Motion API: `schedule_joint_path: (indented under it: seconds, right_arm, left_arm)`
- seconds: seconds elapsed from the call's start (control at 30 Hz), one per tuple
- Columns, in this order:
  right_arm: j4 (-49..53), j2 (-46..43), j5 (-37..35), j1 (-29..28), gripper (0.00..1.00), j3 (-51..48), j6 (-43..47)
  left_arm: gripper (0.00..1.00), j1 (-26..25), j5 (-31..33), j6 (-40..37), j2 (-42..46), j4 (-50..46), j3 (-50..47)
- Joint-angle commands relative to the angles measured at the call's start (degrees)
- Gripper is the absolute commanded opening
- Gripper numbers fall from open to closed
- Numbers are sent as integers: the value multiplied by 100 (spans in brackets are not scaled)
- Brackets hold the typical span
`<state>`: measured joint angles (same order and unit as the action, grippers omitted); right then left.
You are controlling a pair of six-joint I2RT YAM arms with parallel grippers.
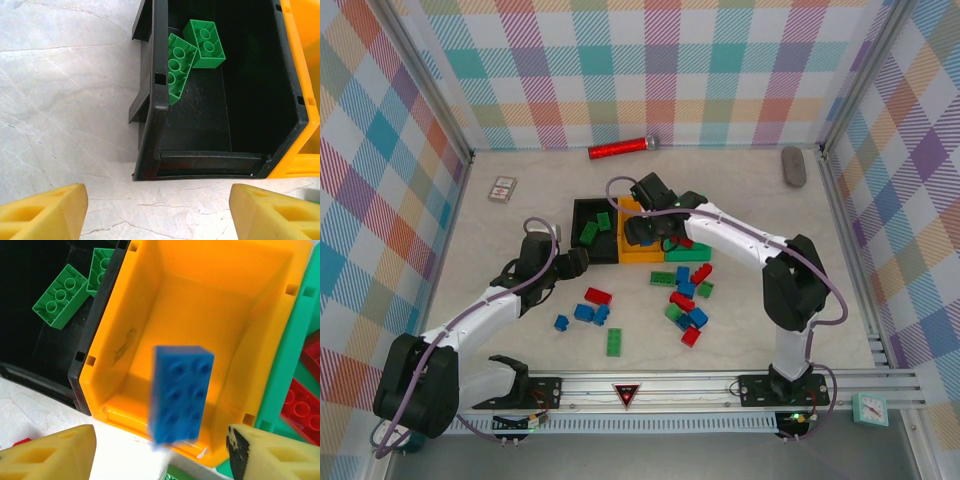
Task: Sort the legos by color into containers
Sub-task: Place the lego in the container, then pick up the lego from the center of the table.
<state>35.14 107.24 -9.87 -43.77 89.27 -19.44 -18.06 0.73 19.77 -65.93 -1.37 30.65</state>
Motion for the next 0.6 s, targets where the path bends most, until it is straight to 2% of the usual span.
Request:
schedule_joint_path:
  seconds: [0.0, 0.17, 0.4, 0.57]
  right_arm:
    - [-25, -62, 182, -150, 72, 3, -131]
    - [-40, -638, -15, -384, 71, -791, -83]
    - [-199, -1591, 255, -435, 70, -2393, -345]
    - [-39, -1503, 117, -431, 70, -2572, -136]
  left_arm:
    - [75, 40, 68, 23, 90, -45, 124]
    - [74, 40, 19, 26, 133, -45, 121]
    - [75, 35, 8, 31, 129, -27, 114]
    - [75, 40, -91, 59, 51, 50, 99]
